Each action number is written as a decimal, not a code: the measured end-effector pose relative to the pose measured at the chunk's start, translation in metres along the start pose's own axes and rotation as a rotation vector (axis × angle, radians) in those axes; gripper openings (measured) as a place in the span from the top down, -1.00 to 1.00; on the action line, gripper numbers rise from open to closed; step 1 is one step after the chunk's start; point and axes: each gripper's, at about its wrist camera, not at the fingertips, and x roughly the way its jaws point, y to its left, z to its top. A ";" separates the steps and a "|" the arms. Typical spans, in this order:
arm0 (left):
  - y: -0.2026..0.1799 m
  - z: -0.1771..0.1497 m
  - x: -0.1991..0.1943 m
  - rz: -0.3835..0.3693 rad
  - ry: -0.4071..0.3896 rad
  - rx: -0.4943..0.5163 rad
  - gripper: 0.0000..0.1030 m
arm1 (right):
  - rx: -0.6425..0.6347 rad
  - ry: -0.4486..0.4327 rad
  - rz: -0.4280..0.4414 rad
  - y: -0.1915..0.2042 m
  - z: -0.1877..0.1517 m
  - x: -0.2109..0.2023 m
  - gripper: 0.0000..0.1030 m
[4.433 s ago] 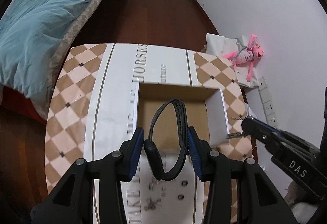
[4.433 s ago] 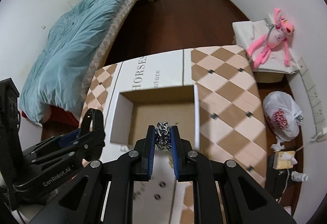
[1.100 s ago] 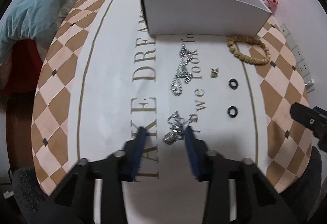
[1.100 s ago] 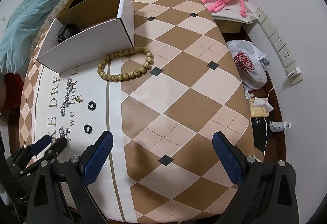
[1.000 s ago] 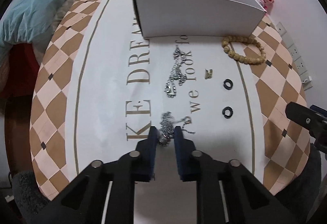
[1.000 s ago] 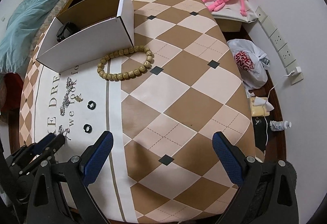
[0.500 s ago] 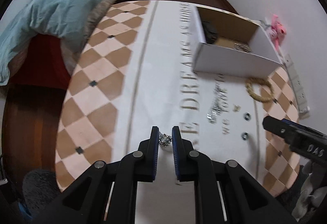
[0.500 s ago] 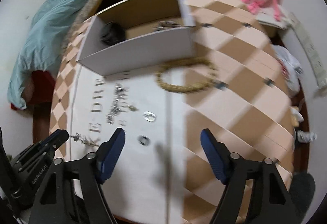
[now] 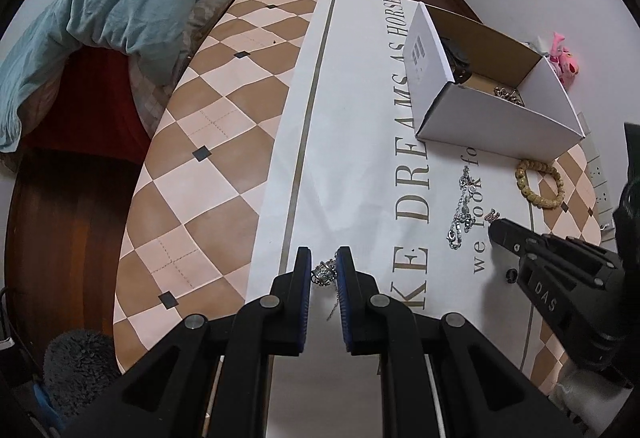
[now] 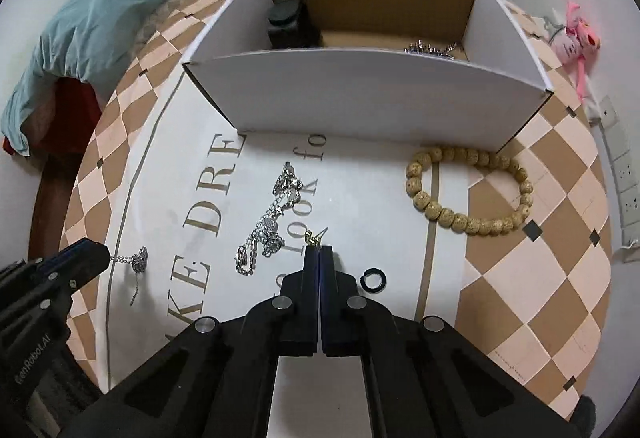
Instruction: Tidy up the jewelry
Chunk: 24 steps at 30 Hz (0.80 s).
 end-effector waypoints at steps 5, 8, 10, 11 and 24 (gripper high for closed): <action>-0.007 0.007 -0.018 -0.041 -0.027 0.008 0.81 | 0.037 -0.041 0.046 -0.010 -0.002 -0.022 1.00; -0.018 0.015 -0.039 -0.084 -0.058 0.025 0.81 | 0.060 -0.075 0.087 -0.016 0.000 -0.045 1.00; -0.025 0.024 -0.052 -0.125 -0.074 0.032 0.81 | 0.071 -0.101 0.116 -0.021 0.005 -0.064 1.00; -0.030 0.028 -0.060 -0.146 -0.085 0.038 0.81 | 0.078 -0.113 0.130 -0.026 0.008 -0.074 1.00; -0.082 0.106 -0.128 -0.344 -0.203 0.106 0.81 | 0.154 -0.203 0.230 -0.071 0.074 -0.144 1.00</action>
